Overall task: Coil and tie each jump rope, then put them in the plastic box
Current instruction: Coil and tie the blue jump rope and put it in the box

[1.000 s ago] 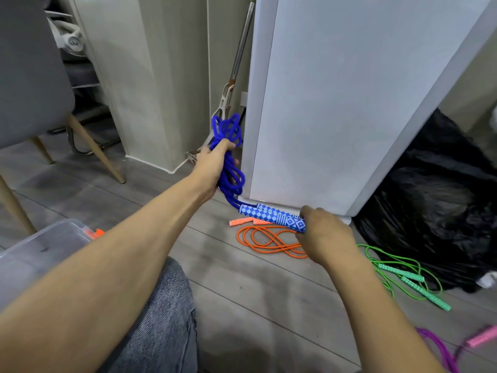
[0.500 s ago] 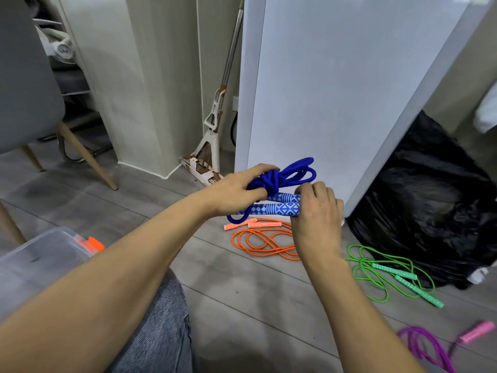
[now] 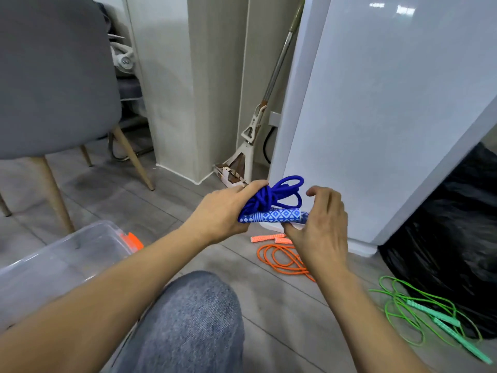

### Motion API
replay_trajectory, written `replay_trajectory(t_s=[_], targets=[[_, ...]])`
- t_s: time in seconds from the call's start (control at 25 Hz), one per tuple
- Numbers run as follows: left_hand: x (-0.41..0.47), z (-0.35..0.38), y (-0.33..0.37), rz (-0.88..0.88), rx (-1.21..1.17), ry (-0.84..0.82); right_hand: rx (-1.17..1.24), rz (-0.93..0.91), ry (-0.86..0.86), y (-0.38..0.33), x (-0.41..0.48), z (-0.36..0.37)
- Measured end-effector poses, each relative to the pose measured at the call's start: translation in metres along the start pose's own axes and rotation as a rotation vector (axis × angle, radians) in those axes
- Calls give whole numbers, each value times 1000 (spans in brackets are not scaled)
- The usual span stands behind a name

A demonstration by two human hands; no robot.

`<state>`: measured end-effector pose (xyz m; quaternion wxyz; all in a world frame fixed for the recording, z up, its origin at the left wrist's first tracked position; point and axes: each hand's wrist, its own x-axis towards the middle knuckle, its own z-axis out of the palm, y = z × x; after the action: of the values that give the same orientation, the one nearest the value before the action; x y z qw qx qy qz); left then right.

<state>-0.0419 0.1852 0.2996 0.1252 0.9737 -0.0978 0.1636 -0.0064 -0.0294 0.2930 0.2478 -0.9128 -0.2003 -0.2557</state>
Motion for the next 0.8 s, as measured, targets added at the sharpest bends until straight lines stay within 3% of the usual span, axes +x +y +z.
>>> replay_trajectory(t_s=[0.2, 0.44, 0.68, 0.8], targets=[[-55, 5, -47, -136, 124, 26, 19, -279, -351, -45, 6, 49], [-136, 9, -118, -412, 141, -10, 205, -465, -529, -115, -1, 144], [-230, 18, -175, -712, -50, -52, 377, -683, -726, -194, -21, 244], [-261, 22, -194, -843, 9, -22, 444, -783, -806, -233, -31, 284]])
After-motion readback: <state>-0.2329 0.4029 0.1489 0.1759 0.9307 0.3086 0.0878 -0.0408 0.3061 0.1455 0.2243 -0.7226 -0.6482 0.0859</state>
